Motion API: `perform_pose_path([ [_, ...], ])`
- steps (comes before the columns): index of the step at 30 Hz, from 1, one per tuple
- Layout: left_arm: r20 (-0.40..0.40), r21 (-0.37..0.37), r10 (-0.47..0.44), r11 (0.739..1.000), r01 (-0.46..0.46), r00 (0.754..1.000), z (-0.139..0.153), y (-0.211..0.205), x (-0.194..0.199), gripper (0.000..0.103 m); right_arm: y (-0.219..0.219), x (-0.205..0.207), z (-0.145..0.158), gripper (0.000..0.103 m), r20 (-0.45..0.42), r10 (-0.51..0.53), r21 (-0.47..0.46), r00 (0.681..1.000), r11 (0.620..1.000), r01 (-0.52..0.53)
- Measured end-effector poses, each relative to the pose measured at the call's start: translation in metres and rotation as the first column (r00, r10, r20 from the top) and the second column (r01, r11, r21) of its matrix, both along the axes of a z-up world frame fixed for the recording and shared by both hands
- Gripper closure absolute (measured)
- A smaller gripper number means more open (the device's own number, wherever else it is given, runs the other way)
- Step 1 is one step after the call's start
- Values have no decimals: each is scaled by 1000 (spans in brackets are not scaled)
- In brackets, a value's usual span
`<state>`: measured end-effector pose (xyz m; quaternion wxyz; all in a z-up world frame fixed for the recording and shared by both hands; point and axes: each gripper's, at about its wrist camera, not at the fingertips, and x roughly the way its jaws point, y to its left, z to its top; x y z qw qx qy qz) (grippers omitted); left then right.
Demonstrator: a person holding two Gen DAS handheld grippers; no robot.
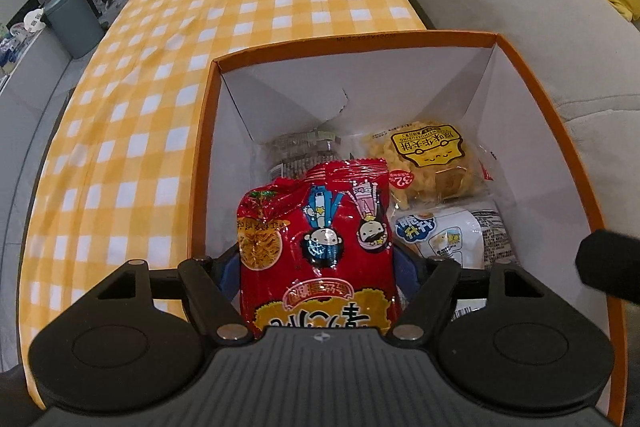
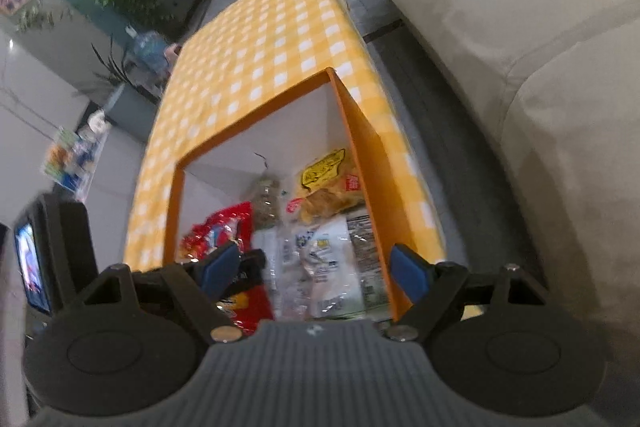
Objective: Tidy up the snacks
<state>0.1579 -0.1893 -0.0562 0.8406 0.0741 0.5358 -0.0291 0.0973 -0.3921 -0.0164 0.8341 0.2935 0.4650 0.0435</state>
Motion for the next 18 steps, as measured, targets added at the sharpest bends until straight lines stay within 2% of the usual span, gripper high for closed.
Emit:
perform_pose_path([
  [3,8,-3,-15,1000,15,1000,0,1,-1,14,-1,0,2,22,-3,-14,-24,1000,1000,14],
  [9,0,-62,-35,997,35,999,9,11,-2,13,0,0,0,22,-11,-15,-13,1000,1000,15],
  [12,10,-150,-10,989,11,1000,21,26,-6,16,0,0,1,22,-8,-13,-11,1000,1000,13],
  [15,33,-286,51,958,-39,998,36,43,-10,25,0,-2,1,22,-3,-15,-9,1000,1000,15],
  [16,26,-325,61,944,-50,998,39,48,-10,34,-1,-2,2,22,-1,-16,-10,1000,1000,16],
  [17,15,-359,74,931,-64,997,41,52,-11,48,-2,-3,2,22,3,-19,-8,1000,1000,19],
  [18,2,-385,84,920,-77,996,43,55,-11,54,-3,-4,3,22,6,-22,-3,1000,1000,22],
])
